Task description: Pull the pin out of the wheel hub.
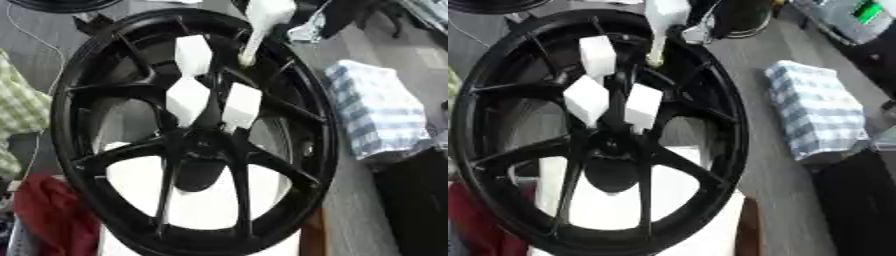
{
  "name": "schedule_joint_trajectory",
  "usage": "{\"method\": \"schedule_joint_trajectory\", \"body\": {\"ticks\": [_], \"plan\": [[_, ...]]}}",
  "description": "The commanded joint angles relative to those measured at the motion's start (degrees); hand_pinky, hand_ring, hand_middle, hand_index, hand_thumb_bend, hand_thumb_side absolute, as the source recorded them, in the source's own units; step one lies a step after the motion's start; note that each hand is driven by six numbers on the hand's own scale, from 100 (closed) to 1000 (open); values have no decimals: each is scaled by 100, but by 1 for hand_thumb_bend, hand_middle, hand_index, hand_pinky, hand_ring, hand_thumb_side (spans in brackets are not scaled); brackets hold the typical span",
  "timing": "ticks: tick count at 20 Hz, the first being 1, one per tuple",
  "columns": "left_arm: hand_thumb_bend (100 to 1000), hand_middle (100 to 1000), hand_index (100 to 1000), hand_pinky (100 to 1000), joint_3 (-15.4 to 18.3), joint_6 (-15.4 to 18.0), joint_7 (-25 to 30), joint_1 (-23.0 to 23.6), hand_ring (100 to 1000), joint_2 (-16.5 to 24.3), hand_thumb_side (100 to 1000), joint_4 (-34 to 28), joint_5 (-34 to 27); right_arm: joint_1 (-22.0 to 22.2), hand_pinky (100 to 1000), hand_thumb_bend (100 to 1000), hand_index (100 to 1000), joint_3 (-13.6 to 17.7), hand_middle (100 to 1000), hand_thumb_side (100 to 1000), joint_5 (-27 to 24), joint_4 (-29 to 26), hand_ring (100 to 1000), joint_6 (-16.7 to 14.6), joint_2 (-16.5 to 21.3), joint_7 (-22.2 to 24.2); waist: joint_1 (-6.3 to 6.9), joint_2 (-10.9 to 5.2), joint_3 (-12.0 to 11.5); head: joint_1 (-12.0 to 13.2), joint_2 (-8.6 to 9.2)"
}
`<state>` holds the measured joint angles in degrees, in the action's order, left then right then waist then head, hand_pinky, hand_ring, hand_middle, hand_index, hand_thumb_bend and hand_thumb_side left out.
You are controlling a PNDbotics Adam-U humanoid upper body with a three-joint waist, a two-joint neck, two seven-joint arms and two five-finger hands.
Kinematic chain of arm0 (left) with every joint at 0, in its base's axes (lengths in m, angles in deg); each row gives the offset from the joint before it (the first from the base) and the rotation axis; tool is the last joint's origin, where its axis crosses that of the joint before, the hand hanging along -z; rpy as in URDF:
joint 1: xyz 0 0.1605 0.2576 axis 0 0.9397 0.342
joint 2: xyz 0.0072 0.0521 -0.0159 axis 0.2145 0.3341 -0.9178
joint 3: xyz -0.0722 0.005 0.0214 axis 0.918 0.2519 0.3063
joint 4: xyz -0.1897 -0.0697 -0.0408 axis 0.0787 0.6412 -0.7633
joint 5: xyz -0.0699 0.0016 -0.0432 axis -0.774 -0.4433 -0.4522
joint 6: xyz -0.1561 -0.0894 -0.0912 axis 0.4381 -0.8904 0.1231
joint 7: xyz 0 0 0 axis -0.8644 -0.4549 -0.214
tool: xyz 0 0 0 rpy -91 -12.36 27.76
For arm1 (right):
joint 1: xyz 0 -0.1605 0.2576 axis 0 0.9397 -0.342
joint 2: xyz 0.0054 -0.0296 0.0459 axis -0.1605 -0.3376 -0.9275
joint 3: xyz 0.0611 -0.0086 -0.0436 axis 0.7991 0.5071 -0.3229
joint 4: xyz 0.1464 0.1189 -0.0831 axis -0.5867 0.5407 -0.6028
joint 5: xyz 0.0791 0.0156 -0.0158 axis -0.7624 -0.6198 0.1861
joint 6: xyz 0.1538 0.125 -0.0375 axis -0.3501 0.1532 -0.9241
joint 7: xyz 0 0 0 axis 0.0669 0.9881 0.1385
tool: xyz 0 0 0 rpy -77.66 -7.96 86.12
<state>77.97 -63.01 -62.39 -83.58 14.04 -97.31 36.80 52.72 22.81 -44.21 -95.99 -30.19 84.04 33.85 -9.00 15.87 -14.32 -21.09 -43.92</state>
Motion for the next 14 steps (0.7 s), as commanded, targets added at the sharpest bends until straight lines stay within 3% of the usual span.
{"method": "schedule_joint_trajectory", "body": {"ticks": [1,4,5,6,14], "plan": [[100,571,822,1000,91,31,-75,7,627,-2,689,-115,45,248,644,111,519,541,459,116,-218,333,633,-46,392,-281,72,-57,95,136,97],[100,572,822,1000,140,56,-138,17,627,-27,687,-115,85,680,645,103,527,973,465,138,-199,756,636,-131,388,-546,117,-30,239,239,141],[100,572,822,1000,151,64,-155,20,627,-34,688,-115,96,824,643,100,528,1117,467,100,-157,887,636,-180,350,-635,130,-23,275,268,154],[100,572,822,1000,163,71,-172,24,627,-41,687,-115,106,962,641,102,528,1255,467,148,-116,1001,636,-226,296,-720,141,-17,309,296,166],[100,573,822,1000,246,62,-304,38,626,-89,689,-115,195,2065,640,100,532,2358,471,186,403,1883,636,-462,-523,-1399,170,1,516,510,229]]}}
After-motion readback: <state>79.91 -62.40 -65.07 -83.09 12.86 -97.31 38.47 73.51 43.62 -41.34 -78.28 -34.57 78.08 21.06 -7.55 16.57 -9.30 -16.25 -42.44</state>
